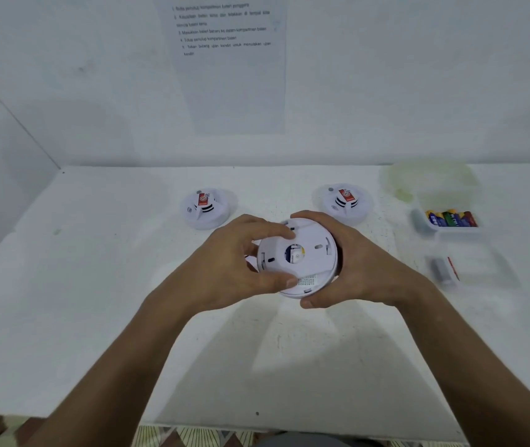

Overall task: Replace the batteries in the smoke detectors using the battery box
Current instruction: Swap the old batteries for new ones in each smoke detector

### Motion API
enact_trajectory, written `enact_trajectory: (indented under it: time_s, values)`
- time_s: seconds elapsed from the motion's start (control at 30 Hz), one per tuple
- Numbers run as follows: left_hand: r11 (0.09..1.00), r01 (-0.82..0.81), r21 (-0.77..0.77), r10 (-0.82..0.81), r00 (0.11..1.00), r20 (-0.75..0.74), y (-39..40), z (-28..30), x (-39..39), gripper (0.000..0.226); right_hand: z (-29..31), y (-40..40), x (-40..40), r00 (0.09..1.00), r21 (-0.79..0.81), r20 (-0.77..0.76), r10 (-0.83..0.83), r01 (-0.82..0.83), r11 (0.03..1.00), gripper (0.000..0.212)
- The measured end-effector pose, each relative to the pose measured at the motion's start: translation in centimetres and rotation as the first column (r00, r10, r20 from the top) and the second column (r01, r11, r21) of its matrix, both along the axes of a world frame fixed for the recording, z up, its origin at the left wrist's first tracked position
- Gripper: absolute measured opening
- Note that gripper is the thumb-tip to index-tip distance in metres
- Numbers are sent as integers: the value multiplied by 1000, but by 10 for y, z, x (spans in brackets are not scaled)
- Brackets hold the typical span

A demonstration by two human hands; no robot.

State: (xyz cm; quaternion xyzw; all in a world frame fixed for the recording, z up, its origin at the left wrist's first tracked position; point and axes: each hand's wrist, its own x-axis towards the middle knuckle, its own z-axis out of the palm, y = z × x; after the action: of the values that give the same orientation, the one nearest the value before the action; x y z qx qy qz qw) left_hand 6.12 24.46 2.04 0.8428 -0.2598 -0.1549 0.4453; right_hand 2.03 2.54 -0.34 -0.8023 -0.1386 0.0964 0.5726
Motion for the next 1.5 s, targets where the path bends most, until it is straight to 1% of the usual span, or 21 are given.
enact_trajectory:
  time_s: [0.1, 0.37, 0.57, 0.67, 0.73, 0.93, 1.07, 1.13, 1.23, 1.3, 1.4, 1.5]
  values:
    - [1000, 18, 15, -19, 998, 52, 4, -1, 1, 63, 1, 4, 0, 1000, -20, 12, -17, 18, 1000, 97]
    - [984, 69, 163, -94, 984, 151, 11, 3, 1, 67, 4, 14, -3, 1000, 4, -11, 5, -5, 1000, 95]
    - [975, 147, 165, -169, 977, 131, 17, 5, 7, 62, 0, 16, -1, 999, 6, -42, 31, -30, 1000, 96]
    - [969, 179, 171, -195, 977, 81, 19, 4, 10, 72, -1, 15, -1, 998, 19, -49, 48, -48, 999, 96]
    - [964, 204, 171, -219, 973, 72, 19, 3, 13, 74, -1, 13, -2, 997, 23, -55, 62, -61, 998, 94]
    - [971, 222, 88, -230, 969, 90, 13, -2, 11, 73, -4, 7, -2, 994, 38, -79, 72, -69, 997, 97]
    - [977, 209, 37, -211, 973, 90, 10, -3, 8, 73, -4, 0, -3, 994, 18, -78, 82, -81, 997, 97]
    - [985, 173, 1, -172, 979, 105, 8, -5, 6, 70, -3, -4, -2, 994, 18, -78, 74, -72, 997, 97]
    - [993, 64, -97, -59, 997, 50, 7, -8, 2, 62, -2, -9, -2, 996, 41, -68, 61, -58, 997, 95]
    - [990, 29, -138, -26, 999, 26, 6, -10, -1, 61, -2, -11, -2, 997, 49, -57, 52, -49, 998, 93]
    - [990, 44, -136, -36, 998, 57, 5, -11, -2, 55, -2, -11, 0, 996, 41, -66, 60, -58, 997, 94]
    - [991, 48, -129, -34, 994, 107, 3, -12, -3, 55, -3, -9, 1, 997, 27, -57, 60, -58, 998, 94]
